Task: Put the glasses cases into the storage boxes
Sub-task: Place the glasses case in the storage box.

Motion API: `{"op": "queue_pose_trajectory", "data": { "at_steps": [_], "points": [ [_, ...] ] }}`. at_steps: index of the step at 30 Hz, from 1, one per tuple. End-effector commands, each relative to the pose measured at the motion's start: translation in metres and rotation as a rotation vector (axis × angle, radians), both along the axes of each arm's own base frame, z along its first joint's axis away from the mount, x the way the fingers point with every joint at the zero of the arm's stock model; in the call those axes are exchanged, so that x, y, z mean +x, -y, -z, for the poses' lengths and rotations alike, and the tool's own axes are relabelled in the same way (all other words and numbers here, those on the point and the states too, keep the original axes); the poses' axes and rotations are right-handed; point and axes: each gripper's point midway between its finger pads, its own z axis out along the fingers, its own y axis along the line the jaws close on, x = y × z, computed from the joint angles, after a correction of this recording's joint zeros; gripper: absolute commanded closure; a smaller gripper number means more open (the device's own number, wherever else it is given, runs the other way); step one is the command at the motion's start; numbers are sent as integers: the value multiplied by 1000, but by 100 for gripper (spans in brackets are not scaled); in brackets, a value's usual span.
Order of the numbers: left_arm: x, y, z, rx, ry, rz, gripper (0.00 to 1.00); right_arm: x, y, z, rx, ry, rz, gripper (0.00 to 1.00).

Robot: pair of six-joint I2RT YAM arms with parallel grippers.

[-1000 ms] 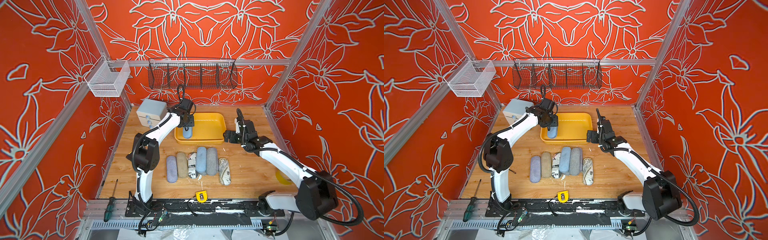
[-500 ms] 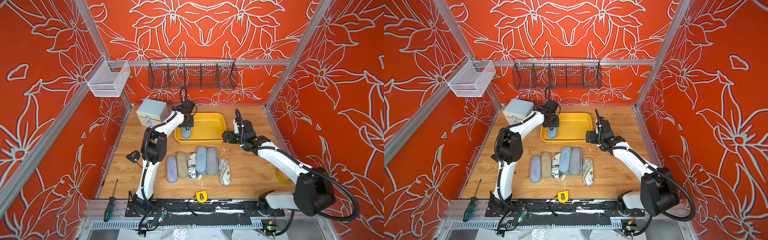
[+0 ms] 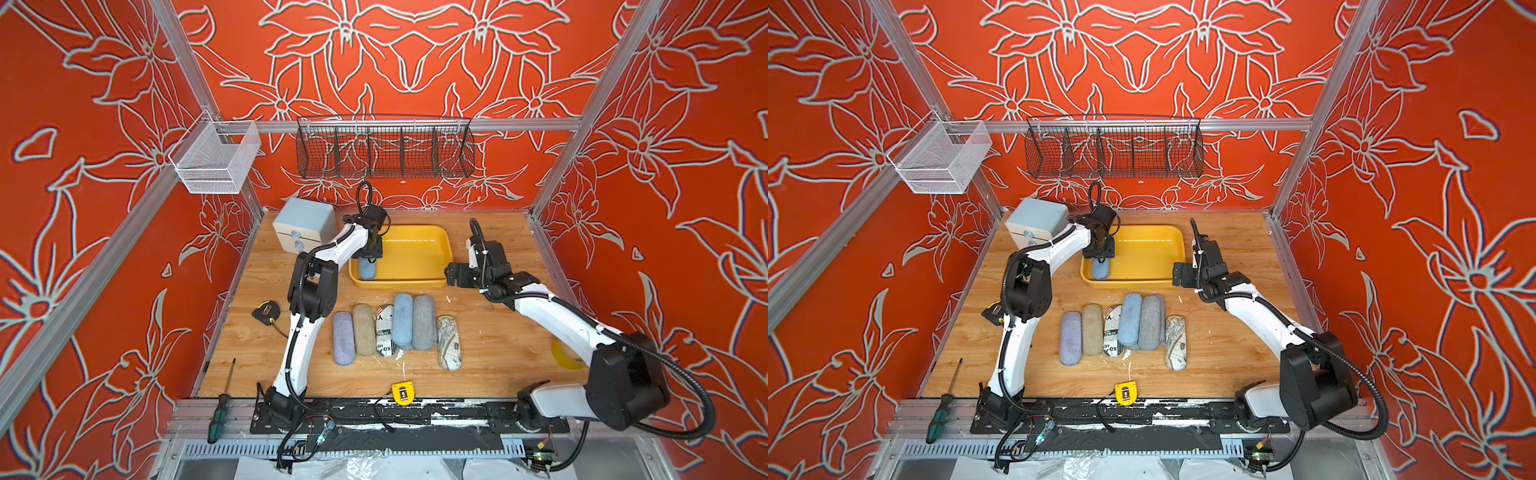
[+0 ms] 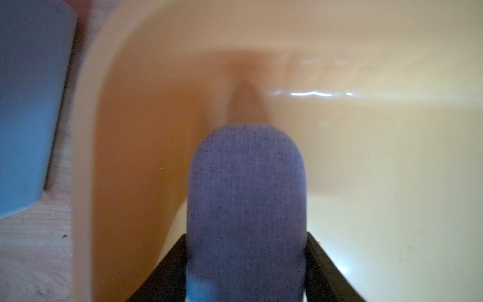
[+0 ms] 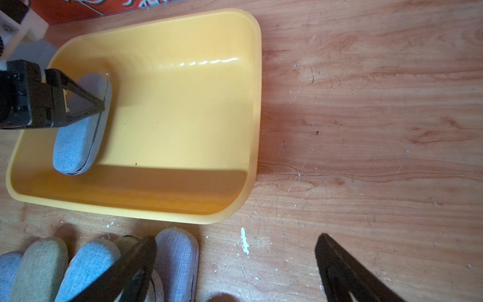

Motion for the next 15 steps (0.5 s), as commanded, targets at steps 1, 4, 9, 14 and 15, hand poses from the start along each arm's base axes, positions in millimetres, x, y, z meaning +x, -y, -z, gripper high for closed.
{"op": "queue_pose_trajectory", "data": {
  "at_steps": [1,4,9,14,15],
  "points": [
    [3,-7,4,15,-7,-32,42,0,3,7,-9,-10,3,3],
    [3,-11,7,22,-11,-46,42,0,4,8,-11,-15,3,3],
    [4,-15,6,29,-10,-62,41,0,4,9,-10,-20,5,3],
    [3,-11,-5,4,2,-58,30,-1,4,7,-3,-16,5,3],
    [3,-10,-8,-2,5,-56,28,-1,4,5,-3,-13,4,3]
  ]
}}
